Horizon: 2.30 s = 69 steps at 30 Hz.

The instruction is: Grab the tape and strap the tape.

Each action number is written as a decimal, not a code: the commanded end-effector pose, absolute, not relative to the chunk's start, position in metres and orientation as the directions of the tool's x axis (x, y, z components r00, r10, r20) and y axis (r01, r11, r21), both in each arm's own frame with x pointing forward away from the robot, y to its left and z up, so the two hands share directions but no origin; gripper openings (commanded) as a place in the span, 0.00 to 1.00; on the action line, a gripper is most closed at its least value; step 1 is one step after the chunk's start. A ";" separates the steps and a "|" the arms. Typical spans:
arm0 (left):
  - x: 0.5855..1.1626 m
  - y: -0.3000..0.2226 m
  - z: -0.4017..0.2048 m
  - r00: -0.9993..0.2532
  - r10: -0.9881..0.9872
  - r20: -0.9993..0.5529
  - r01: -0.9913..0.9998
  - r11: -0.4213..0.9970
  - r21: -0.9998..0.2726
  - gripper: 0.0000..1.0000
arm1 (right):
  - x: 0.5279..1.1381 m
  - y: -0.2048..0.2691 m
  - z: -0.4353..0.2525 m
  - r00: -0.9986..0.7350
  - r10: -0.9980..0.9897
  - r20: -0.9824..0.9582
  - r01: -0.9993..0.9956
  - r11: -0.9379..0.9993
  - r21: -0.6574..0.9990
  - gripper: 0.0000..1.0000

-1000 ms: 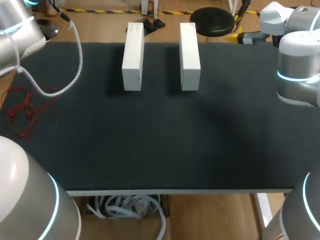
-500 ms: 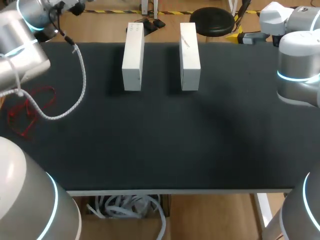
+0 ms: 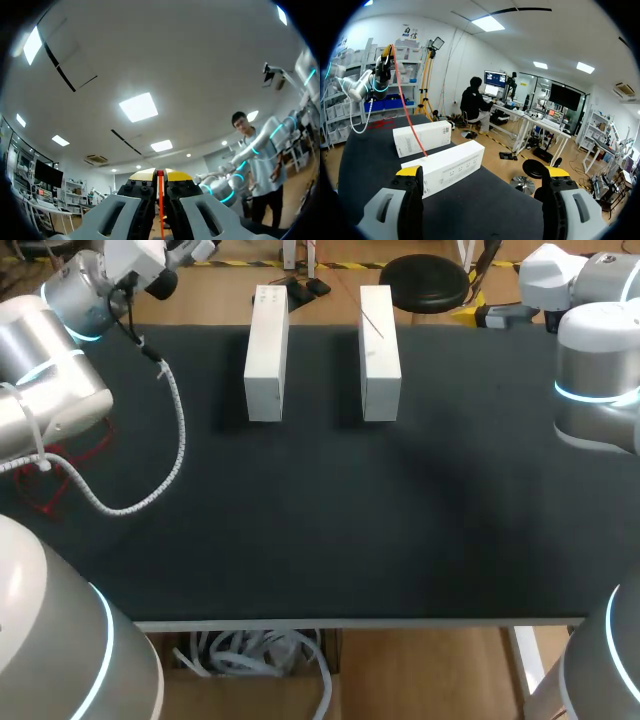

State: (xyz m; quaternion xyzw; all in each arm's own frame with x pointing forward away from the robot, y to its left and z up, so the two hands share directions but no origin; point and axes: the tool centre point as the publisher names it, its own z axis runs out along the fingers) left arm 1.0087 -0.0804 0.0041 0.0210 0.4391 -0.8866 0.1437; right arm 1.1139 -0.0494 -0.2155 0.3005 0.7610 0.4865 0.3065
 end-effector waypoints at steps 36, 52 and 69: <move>0.999 -0.081 0.002 -0.983 -0.111 -0.147 0.183 -0.682 -0.708 0.00 | 1.114 -0.049 -0.216 -0.632 0.755 -0.174 0.159 0.346 0.925 1.00; 0.999 -0.081 0.002 -0.983 -0.111 -0.147 0.183 -0.682 -0.708 0.00 | 1.114 -0.049 -0.216 -0.632 0.755 -0.174 0.159 0.346 0.925 1.00; 0.999 -0.081 0.002 -0.983 -0.111 -0.147 0.183 -0.682 -0.708 0.00 | 1.111 -0.047 -0.204 -0.469 0.806 0.360 0.362 -0.196 0.911 1.00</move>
